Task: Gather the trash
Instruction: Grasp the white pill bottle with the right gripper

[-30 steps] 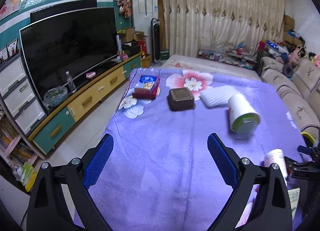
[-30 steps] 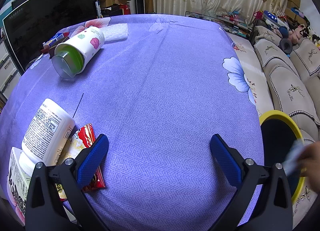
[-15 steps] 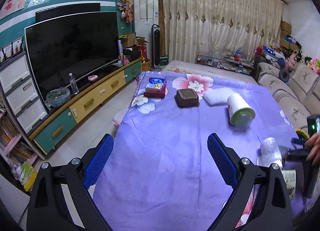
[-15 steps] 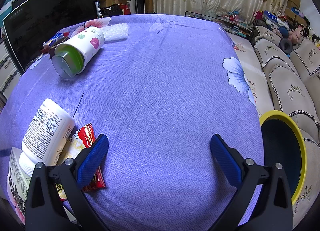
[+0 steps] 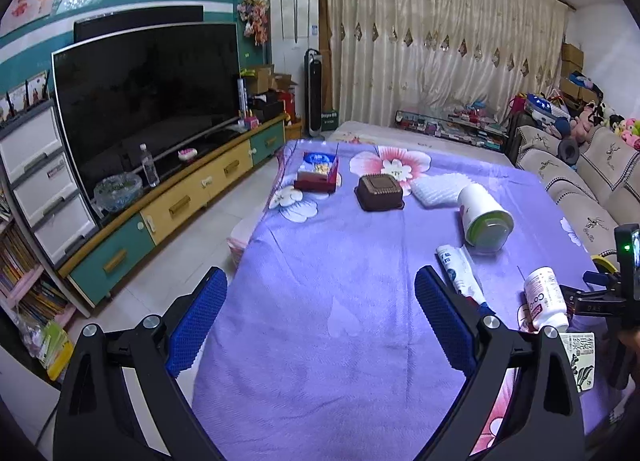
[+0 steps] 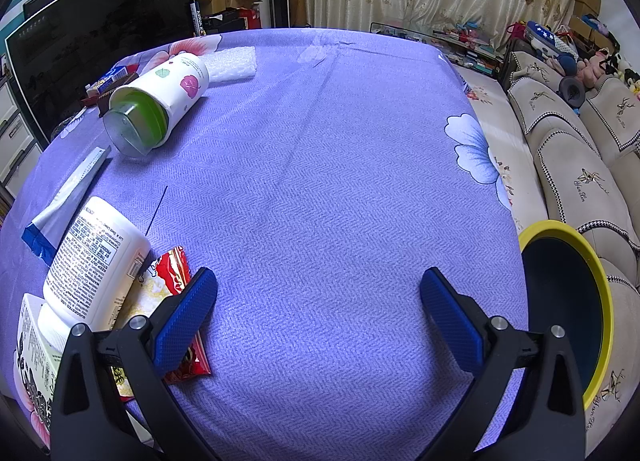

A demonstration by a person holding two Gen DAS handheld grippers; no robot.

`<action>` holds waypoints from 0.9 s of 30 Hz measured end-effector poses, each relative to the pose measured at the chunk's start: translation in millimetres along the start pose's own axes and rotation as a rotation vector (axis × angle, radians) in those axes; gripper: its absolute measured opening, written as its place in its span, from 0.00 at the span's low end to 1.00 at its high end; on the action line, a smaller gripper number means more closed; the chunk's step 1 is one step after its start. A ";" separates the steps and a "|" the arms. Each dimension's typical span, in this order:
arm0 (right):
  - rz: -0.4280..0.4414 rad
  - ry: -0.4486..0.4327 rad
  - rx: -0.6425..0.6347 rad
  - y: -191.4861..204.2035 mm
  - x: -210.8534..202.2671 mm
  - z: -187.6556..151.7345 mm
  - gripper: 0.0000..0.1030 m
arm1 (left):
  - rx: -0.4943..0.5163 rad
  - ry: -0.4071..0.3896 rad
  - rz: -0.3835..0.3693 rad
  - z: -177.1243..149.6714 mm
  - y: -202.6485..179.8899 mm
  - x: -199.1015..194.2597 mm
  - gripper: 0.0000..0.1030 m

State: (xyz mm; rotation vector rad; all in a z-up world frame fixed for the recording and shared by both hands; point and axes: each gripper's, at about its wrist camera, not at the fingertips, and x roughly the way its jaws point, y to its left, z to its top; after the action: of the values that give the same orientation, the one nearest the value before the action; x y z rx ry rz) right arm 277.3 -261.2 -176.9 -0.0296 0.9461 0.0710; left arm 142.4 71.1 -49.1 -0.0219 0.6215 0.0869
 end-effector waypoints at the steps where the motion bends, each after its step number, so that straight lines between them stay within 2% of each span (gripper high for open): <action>1: -0.004 0.000 0.005 0.2 0.3 0.1 0.95 | -0.002 -0.005 -0.001 -0.1 1.0 -3.4 0.91; 7: -0.041 0.007 0.031 -3.5 -12.3 5.2 0.94 | -0.005 -0.021 0.006 1.3 6.8 -14.4 0.91; 10: 0.019 -0.035 0.060 5.9 -43.6 10.4 0.94 | -0.006 -0.028 0.003 1.7 6.9 -19.0 0.91; 14: 0.126 -0.064 0.051 39.9 -75.4 8.4 0.94 | 0.006 -0.038 0.007 3.0 4.3 -22.8 0.91; 17: 0.133 -0.097 0.035 63.4 -85.8 3.1 0.94 | 0.012 -0.045 0.002 3.1 3.5 -25.9 0.91; 20: 0.120 -0.079 0.021 84.3 -76.3 -1.9 0.93 | 0.016 -0.045 -0.006 0.9 4.1 -28.4 0.91; 23: 0.129 -0.043 0.045 92.9 -62.5 -5.0 0.82 | 0.022 -0.041 -0.014 -0.5 4.8 -27.9 0.91; 27: 0.122 -0.008 0.056 101.4 -46.6 -6.6 0.80 | 0.019 -0.037 -0.024 -1.1 7.5 -26.9 0.91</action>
State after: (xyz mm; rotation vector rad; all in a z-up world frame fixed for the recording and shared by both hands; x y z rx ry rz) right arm 237.3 -162.6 -142.4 0.0806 0.9411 0.1574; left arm 119.2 76.5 -34.2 -0.0092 0.5852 0.0586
